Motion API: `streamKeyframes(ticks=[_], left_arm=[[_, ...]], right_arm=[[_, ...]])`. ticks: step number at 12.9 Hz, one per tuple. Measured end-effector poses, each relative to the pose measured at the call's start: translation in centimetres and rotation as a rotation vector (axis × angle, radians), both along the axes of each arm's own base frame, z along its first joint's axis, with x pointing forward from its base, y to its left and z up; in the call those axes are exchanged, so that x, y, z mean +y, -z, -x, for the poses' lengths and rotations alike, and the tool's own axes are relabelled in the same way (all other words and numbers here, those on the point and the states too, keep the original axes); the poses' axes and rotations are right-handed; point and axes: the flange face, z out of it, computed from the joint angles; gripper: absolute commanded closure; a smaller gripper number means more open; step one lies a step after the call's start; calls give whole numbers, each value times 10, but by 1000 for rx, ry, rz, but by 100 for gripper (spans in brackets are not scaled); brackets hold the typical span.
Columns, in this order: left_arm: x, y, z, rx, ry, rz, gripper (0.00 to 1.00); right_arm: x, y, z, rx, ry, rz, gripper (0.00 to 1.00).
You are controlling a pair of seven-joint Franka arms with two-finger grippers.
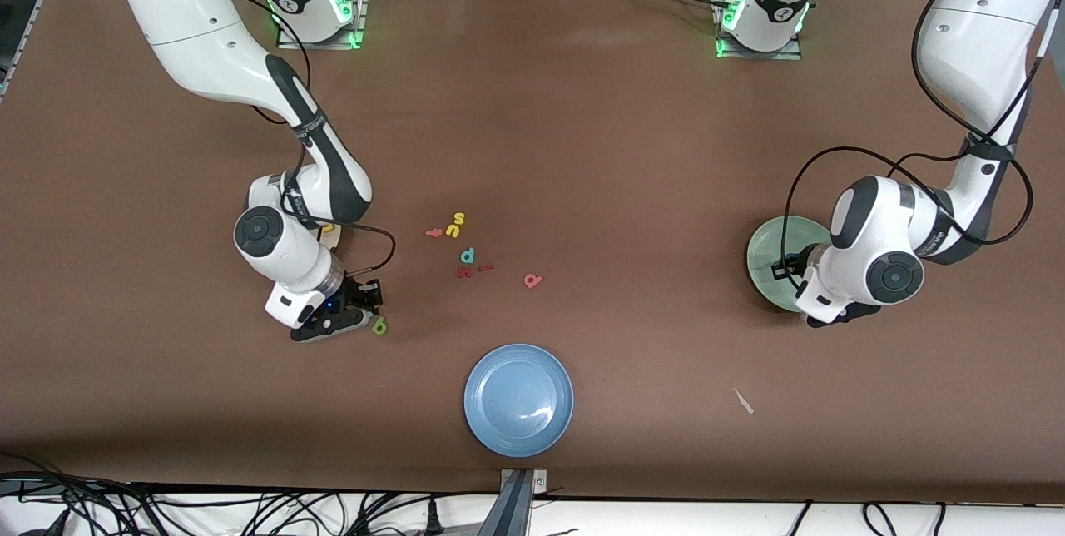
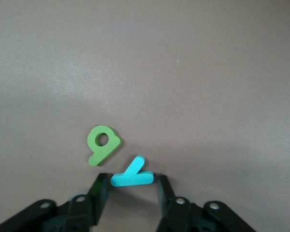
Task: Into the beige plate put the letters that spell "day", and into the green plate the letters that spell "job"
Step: 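Release the blue o while the right gripper carries cyan y to cream plate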
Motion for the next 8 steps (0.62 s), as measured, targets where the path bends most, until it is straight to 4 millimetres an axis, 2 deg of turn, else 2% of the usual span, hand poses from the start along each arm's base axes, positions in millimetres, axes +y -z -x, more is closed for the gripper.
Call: streamKeyframes(ticks=[1,3,6,8], left_arm=[[-1,0,0,0,2,1,0],[-3,-1,0,0,6,3,0],[-14,-10,-1,14,18,6,0],[-43,-35,-5,-19,-8,9,0]], right_arm=[[0,0,0,0,0,0,59],[0,0,0,-1,0,0,68],[2,-2,0,-5,-3,-1,70],[2,-2,-1,-6,-3,-1,70]])
